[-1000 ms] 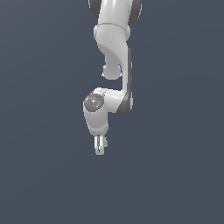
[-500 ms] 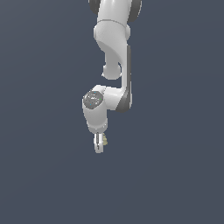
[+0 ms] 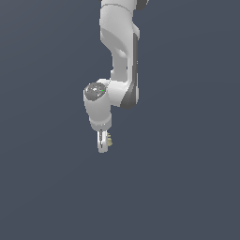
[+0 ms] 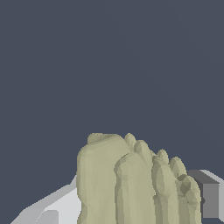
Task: Pick up the object and move it to a goal position.
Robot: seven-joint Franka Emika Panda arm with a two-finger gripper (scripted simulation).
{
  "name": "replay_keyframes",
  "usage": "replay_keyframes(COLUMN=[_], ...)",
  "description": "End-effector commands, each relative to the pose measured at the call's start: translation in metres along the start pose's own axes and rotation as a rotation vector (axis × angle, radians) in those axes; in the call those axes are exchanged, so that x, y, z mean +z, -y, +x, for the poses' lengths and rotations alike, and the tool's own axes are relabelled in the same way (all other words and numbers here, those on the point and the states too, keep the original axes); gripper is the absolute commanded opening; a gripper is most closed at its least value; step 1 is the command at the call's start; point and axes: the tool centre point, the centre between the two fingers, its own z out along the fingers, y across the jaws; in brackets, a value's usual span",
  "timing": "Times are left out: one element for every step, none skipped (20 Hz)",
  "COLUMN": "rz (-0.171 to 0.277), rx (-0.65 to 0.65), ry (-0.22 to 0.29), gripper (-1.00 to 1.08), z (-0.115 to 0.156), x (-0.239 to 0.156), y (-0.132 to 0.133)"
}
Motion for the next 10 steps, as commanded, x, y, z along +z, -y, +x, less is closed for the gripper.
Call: replay_keyframes(rz=[0.001, 0.001, 0.001, 0.001, 0.001, 0.001, 0.001, 0.001, 0.001, 0.001], rx=[0.000, 0.000, 0.000, 0.000, 0.000, 0.000, 0.000, 0.000, 0.000, 0.000], ry=[0.001, 0.001, 0.001, 0.002, 0.002, 0.003, 0.003, 0.003, 0.003, 0.003], gripper=[-1.00, -1.00, -1.00, -1.00, -1.00, -1.00, -1.00, -1.00, -1.00, -1.00], z=[0.004, 0.006, 0.008, 0.010, 0.012, 0.014, 0.016, 0.018, 0.020, 0.021], x=[-0.013, -0.019, -0.024, -0.030, -0.036, -0.042, -0.048, -0.054, -0.059, -0.064], y=[-0.014, -0.020, -0.027, -0.033, -0.040, -0.046, -0.053, -0.059, -0.065, -0.070])
